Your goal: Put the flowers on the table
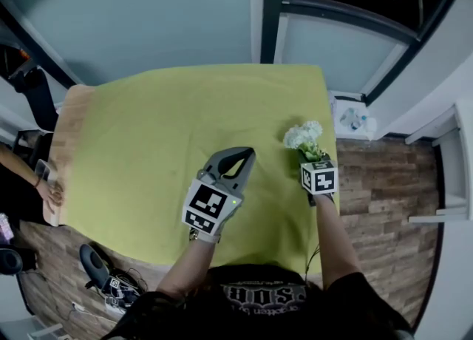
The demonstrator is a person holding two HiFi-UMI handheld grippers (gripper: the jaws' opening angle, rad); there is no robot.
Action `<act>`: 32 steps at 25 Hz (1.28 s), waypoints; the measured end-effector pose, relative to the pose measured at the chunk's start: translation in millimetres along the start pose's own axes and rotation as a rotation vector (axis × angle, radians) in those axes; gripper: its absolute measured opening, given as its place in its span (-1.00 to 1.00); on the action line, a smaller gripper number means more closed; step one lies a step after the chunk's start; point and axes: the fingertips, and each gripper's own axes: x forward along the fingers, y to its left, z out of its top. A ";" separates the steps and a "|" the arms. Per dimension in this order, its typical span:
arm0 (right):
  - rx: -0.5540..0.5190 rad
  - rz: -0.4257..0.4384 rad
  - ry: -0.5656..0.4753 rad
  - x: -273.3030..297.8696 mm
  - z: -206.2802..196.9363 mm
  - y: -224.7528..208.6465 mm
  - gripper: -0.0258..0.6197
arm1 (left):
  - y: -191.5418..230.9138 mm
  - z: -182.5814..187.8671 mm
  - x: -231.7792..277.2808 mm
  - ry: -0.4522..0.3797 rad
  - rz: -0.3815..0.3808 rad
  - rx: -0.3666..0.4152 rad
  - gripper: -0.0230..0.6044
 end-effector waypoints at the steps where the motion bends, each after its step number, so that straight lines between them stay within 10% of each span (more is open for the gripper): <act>1: -0.002 0.005 0.014 4.2 -2.8 0.9 -0.64 | 1.5 -1.1 -0.4 0.001 0.001 -0.001 -0.94; 17: -0.058 0.097 0.117 6.2 -21.3 14.3 0.12 | -7.9 1.9 6.9 -0.016 -0.021 -0.006 -0.94; 32: -0.029 0.108 -0.120 -76.4 35.1 43.6 0.22 | -24.1 8.6 -12.0 -0.052 -0.054 -0.004 -0.94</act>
